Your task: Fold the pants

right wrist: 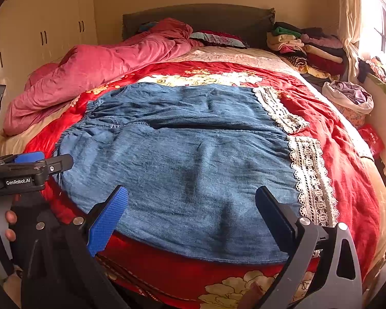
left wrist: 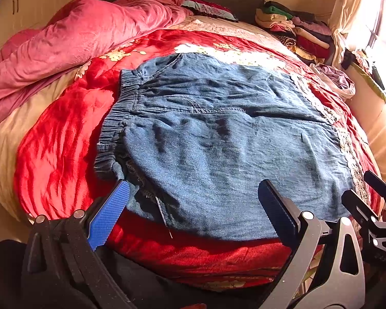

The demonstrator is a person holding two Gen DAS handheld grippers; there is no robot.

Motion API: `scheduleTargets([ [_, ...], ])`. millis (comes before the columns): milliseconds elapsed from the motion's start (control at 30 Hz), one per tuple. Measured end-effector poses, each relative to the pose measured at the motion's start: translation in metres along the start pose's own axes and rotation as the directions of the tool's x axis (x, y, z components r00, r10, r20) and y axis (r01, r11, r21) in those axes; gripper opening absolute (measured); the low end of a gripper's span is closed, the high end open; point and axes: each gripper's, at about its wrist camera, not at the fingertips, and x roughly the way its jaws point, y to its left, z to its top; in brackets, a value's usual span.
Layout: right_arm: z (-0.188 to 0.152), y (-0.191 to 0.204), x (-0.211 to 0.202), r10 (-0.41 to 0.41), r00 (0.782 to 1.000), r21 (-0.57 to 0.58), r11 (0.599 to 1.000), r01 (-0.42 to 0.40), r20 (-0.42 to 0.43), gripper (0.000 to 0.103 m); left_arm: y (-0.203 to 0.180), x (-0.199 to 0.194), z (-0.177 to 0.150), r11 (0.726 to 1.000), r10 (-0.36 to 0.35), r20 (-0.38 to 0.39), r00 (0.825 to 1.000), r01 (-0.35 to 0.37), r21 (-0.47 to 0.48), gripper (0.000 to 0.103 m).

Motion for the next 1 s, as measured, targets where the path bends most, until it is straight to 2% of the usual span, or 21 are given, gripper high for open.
scheduleTargets([
  [1000,-0.0018,-0.0011,-0.0004,-0.006,1.0,0.001,1.0,0.006,0.001,0.099,-0.0003,-0.0008,-0.0004,1.0,0.0,0.002,1.0,0.0,0.0,0.094],
])
